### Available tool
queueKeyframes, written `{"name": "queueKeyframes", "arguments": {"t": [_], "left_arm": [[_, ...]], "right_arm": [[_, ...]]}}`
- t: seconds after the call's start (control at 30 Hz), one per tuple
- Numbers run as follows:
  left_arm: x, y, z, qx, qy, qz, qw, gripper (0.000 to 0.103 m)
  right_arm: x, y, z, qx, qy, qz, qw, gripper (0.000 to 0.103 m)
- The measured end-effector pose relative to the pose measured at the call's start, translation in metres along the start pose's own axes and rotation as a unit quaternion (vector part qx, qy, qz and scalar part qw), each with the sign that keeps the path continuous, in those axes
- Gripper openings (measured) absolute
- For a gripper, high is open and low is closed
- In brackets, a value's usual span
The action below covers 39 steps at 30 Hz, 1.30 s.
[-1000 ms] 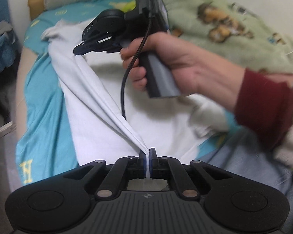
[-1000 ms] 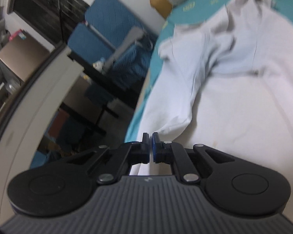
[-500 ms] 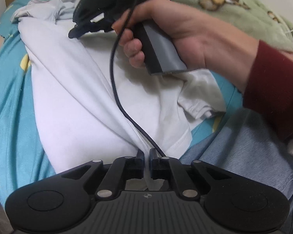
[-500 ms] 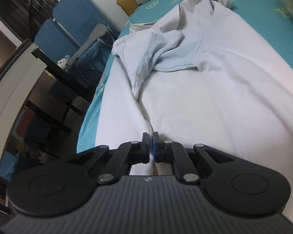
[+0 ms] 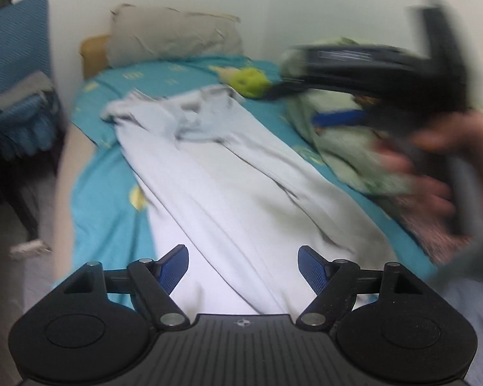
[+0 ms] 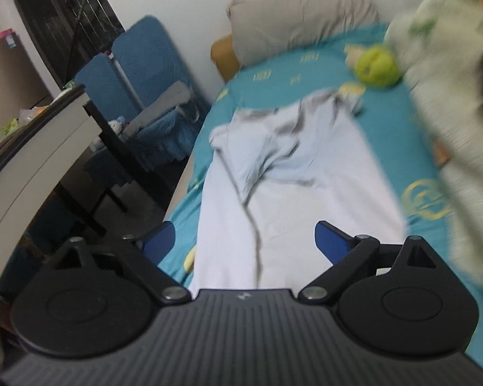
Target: Fold clothes
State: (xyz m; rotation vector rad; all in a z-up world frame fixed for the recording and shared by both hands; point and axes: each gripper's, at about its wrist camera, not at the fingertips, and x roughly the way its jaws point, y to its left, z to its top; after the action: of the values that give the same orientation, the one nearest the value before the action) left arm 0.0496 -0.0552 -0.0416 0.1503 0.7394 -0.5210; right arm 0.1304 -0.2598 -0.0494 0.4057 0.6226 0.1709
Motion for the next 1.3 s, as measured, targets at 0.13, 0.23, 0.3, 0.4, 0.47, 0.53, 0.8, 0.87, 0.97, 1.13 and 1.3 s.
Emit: {"name": "queueKeyframes", "arguments": {"t": [0.13,0.23,0.3,0.4,0.47,0.53,0.8,0.87,0.97,1.13,1.3], "left_arm": [[0.031,0.008,0.038,0.019,-0.016,0.05,0.9984,0.077],[0.071,0.016,0.068,0.036,-0.025,0.087,0.9953,0.075],[0.105,0.024,0.087,0.046,-0.025,0.107,0.9929,0.072],[0.156,0.038,0.114,0.061,-0.02,0.13,0.9895,0.067],[0.19,0.046,0.126,0.076,-0.012,0.138,0.9875,0.063],[0.222,0.053,0.134,0.086,0.0,0.145,0.9856,0.054],[0.287,0.073,0.151,0.096,0.039,0.146,0.9838,0.003],[0.283,0.077,0.168,0.063,0.029,0.143,0.9873,0.002],[0.283,0.089,0.189,-0.028,0.017,0.142,0.9894,0.002],[0.308,0.082,0.185,-0.04,0.033,0.149,0.9875,0.008],[0.278,0.064,0.163,-0.054,0.03,0.092,0.9939,0.036]], "right_arm": [[-0.04,-0.017,-0.008,0.006,-0.038,-0.011,0.999,0.095],[-0.041,-0.03,-0.006,0.016,-0.058,-0.035,0.998,0.095],[-0.031,-0.039,-0.002,0.02,-0.061,-0.044,0.997,0.095],[-0.013,-0.051,0.001,0.03,-0.056,-0.055,0.996,0.095],[-0.002,-0.06,0.003,0.045,-0.046,-0.058,0.996,0.095],[0.006,-0.067,0.006,0.057,-0.045,-0.048,0.996,0.095],[0.023,-0.093,0.01,0.09,-0.041,-0.048,0.994,0.095],[0.023,-0.096,0.009,0.1,-0.042,-0.042,0.993,0.095],[0.022,-0.098,0.008,0.104,-0.044,-0.044,0.993,0.095],[0.019,-0.101,0.009,0.108,-0.049,-0.05,0.992,0.095],[0.013,-0.104,0.011,0.116,-0.059,-0.049,0.99,0.095]]}}
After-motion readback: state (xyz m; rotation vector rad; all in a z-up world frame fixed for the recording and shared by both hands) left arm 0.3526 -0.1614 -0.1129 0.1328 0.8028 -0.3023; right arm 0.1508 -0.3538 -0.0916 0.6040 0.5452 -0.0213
